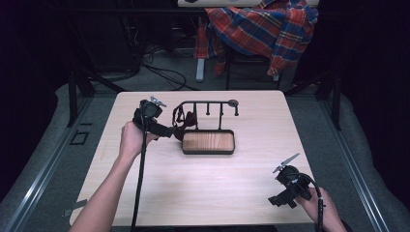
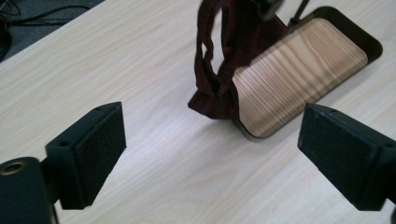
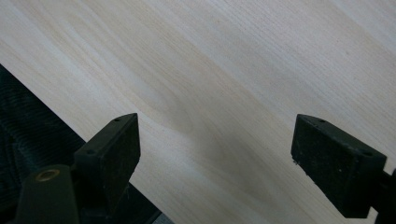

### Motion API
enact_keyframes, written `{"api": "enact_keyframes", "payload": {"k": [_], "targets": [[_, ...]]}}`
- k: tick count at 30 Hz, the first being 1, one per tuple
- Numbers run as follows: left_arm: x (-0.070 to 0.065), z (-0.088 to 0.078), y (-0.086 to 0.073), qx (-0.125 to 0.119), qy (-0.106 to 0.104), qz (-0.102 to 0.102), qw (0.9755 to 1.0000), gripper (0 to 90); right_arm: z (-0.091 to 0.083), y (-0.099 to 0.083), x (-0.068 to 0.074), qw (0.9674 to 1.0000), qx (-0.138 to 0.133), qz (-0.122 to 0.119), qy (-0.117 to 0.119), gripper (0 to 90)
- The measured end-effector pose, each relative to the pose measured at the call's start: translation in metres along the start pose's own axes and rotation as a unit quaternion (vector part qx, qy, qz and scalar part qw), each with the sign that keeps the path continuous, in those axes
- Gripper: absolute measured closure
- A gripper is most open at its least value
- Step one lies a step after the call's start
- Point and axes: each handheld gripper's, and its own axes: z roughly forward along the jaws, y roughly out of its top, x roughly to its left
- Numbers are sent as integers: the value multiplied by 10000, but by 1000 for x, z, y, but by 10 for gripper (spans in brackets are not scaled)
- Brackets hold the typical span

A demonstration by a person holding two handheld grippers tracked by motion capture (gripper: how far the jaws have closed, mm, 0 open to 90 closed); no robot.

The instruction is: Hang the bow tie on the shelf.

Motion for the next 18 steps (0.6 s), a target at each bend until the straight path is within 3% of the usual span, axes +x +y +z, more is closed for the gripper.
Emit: {"api": "enact_keyframes", "payload": {"k": [10, 18], "targets": [[-7, -21, -26, 103, -6, 115, 9999, 21, 0, 0, 0, 10000, 14, -9, -3, 155], [-8, -37, -55, 136, -17, 59, 9999, 4, -1, 1, 0, 10000, 80, -47, -34, 155]]}}
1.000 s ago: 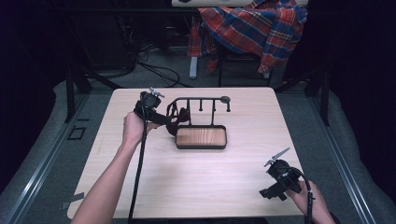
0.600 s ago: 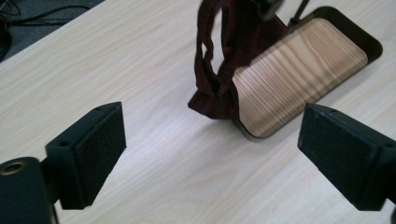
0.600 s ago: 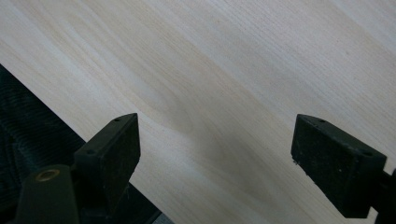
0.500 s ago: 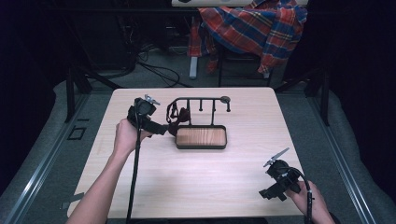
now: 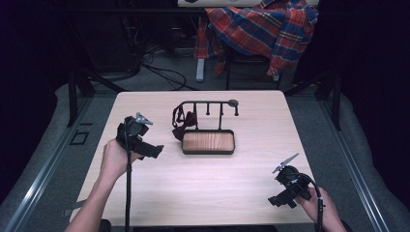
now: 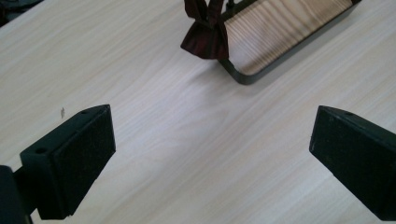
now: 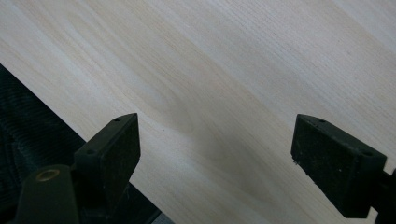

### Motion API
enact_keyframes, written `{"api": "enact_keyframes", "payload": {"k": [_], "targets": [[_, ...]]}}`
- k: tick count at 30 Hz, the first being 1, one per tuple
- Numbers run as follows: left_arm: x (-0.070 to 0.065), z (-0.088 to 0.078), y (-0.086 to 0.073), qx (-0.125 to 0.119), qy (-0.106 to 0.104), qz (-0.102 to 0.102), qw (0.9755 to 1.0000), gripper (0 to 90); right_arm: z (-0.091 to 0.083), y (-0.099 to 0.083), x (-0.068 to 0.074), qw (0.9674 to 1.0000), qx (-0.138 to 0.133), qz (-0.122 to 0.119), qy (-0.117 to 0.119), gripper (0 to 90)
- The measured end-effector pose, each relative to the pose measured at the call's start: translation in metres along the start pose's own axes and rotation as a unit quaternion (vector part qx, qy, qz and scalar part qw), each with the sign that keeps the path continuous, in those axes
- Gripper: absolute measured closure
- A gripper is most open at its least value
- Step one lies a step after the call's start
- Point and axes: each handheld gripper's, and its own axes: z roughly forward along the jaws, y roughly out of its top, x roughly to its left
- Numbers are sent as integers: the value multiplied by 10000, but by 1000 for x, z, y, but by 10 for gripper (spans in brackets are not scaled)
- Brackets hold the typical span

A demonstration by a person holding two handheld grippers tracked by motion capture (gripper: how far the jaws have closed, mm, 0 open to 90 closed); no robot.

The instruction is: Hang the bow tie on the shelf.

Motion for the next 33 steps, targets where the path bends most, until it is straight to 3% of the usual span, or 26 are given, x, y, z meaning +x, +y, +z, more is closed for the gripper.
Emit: {"api": "enact_keyframes", "payload": {"k": [17, 21, 27, 28, 29, 32, 33], "targets": [[-7, 1, -57, 496, -84, -72, 9987, 2, 0, -1, 0, 9999, -83, 55, 24, 155], [-10, 2, -71, 542, -175, -195, 9982, 2, -1, 0, 0, 10000, -21, -6, -26, 155], [-13, 11, -88, 728, -385, -320, 9961, 3, -1, 0, 0, 10000, -8, -21, -20, 155], [-13, 15, -95, 722, -577, -461, 9947, 3, -1, 0, 0, 10000, -12, 1, -5, 155], [-13, 15, -95, 722, -577, -461, 9947, 3, -1, 0, 0, 10000, -12, 1, -5, 155], [-11, 20, -100, 480, -968, -841, 9906, 3, -1, 0, 0, 10000, -11, -47, 3, 155], [-10, 21, -99, 477, -951, -816, 9910, 3, -1, 0, 1, 10000, -35, -12, 51, 155]]}}
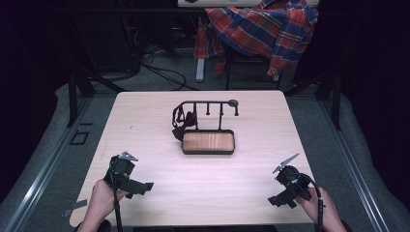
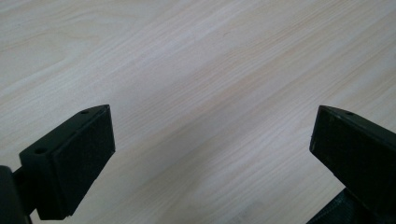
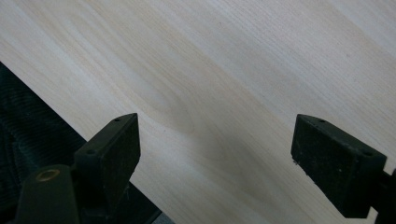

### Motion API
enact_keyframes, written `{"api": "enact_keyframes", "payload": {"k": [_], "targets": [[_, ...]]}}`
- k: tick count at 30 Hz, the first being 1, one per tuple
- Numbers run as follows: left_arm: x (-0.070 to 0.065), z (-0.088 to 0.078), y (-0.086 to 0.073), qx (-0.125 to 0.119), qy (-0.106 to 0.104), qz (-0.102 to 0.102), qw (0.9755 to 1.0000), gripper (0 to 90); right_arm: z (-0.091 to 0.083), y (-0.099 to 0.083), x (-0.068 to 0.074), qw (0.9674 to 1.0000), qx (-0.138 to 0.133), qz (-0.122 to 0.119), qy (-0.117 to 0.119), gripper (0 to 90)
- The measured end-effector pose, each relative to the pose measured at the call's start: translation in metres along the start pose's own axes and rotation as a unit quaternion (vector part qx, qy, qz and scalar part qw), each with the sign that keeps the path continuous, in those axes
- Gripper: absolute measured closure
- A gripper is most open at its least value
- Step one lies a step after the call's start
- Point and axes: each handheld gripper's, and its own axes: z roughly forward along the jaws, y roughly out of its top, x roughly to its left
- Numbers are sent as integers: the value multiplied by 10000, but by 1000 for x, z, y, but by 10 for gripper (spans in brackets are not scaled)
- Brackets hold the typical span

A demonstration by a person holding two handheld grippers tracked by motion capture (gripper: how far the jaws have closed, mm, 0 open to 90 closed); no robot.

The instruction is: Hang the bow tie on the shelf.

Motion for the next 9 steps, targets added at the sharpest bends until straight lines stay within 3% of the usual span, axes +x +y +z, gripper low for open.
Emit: {"api": "enact_keyframes", "payload": {"k": [4, 5, 8, 9], "targets": [[-1, 2, 1, -47, 3, 31, 10000, 3, -1, 1, 0, 9999, 49, -14, -93, 159], [-2, 4, 0, -29, 7, 70, 10000, 2, -5, 2, 1, 9998, -1, 5, -219, 163], [-2, 3, 0, -140, 19, 69, 9999, 2, -15, 0, 2, 9980, -515, 134, -328, 151], [-2, 3, 0, -140, 19, 69, 9999, 2, -15, 0, 2, 9980, -515, 134, -328, 151]]}}
